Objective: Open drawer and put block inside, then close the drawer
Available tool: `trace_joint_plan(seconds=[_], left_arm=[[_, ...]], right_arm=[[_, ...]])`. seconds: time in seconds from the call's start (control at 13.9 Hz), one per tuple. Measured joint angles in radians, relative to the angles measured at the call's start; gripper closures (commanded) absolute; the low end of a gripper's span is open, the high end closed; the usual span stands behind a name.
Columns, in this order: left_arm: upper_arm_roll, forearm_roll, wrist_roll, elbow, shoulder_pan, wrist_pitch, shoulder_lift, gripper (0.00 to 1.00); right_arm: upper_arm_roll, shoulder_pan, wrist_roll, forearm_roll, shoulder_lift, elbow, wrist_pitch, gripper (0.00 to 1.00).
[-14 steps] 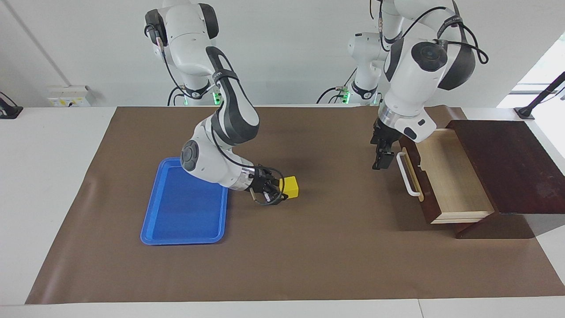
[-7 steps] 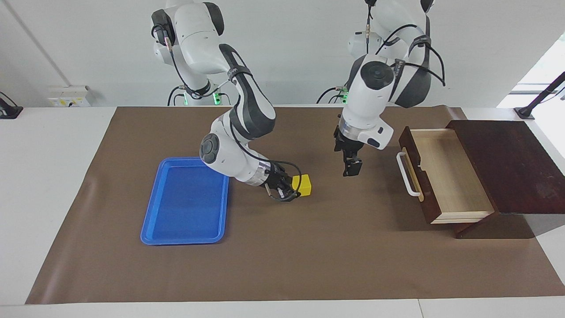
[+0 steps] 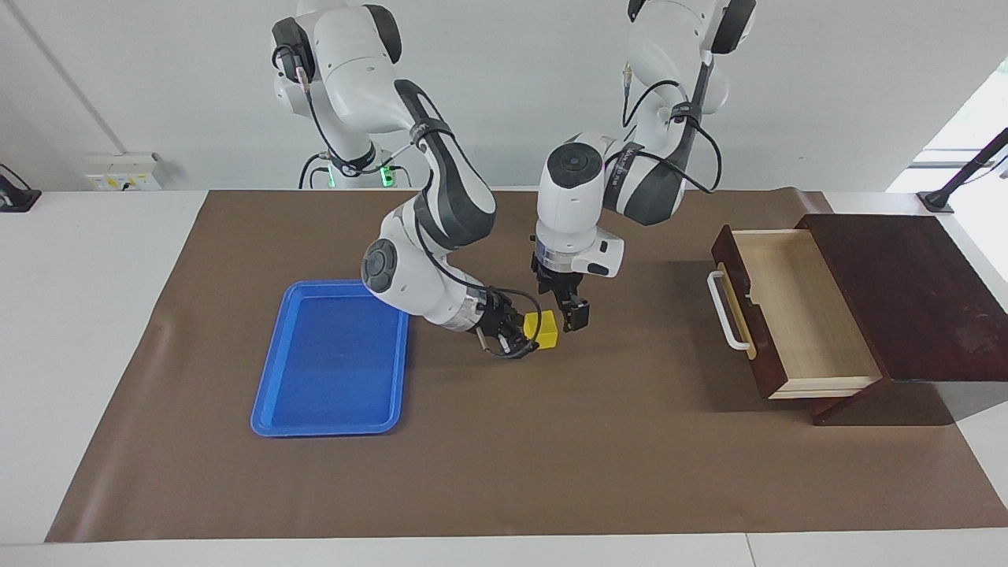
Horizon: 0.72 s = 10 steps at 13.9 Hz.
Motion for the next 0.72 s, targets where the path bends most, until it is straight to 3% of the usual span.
trace_joint_plan(seconds=[0.43,0.72], left_arm=[[-0.003,0.069,-0.009,0.038,-0.021,0.055,0.055,0.00],[-0.005,0.075,0.087,0.039,-0.038,0.056,0.057,0.00]], right_arm=[[0.000,0.000,0.017,0.000,0.001,-0.001,0.019,1.00],[0.000,0.000,0.043,0.000,0.002,-0.001,0.020,1.00]])
